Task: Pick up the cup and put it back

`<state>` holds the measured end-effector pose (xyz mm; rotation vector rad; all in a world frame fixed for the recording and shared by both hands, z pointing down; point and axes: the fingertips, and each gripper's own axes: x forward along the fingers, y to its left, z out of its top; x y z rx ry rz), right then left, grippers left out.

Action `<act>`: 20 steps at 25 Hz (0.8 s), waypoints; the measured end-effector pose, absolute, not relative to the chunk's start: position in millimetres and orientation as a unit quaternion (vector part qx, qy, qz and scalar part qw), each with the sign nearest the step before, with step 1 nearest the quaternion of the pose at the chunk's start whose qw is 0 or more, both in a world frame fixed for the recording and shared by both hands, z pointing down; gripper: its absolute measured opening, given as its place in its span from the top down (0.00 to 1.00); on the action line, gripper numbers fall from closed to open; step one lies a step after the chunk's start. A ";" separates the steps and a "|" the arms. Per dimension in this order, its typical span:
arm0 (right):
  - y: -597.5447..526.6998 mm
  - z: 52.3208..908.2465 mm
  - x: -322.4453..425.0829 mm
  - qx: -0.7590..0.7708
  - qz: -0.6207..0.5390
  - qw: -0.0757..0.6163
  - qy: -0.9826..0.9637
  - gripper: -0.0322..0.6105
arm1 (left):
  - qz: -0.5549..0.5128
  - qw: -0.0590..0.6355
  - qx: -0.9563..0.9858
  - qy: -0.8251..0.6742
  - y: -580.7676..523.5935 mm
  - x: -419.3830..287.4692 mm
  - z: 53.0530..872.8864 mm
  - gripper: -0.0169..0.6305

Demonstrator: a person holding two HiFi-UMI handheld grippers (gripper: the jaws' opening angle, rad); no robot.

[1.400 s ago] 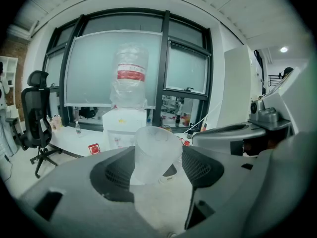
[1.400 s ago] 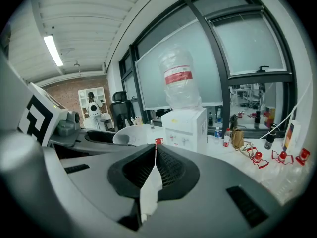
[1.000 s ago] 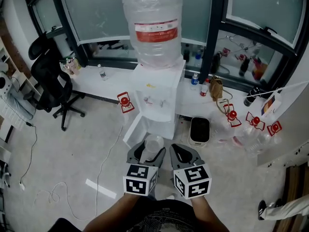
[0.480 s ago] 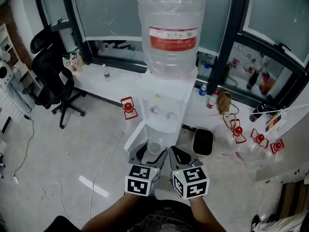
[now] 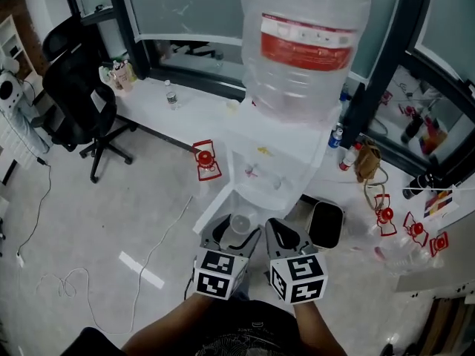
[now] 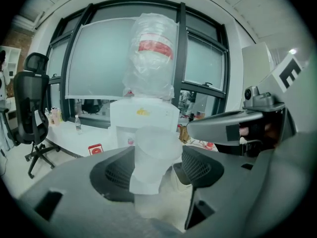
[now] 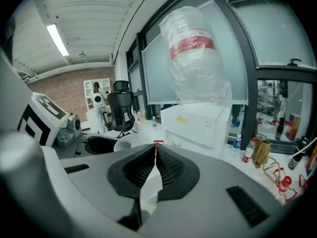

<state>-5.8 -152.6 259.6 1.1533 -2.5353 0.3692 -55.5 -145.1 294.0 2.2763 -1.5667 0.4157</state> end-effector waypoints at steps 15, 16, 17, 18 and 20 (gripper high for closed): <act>-230.7 436.2 -28.5 0.383 0.122 0.171 -0.900 0.91 | 0.160 0.160 0.806 -0.547 -221.9 -75.8 465.8 0.51; -233.9 449.8 -28.1 0.381 0.119 0.170 -0.901 0.91 | 0.163 0.161 0.808 -0.544 -223.7 -74.4 480.8 0.51; -236.7 463.4 -27.4 0.379 0.116 0.168 -0.903 0.91 | 0.165 0.162 0.809 -0.541 -225.6 -73.4 496.6 0.51; -239.3 476.8 -26.2 0.377 0.113 0.167 -0.904 0.91 | 0.166 0.163 0.810 -0.539 -228.1 -72.9 512.3 0.51; -243.8 503.9 -23.2 0.371 0.107 0.166 -0.907 0.91 | 0.167 0.162 0.810 -0.539 -234.2 -72.6 543.5 0.51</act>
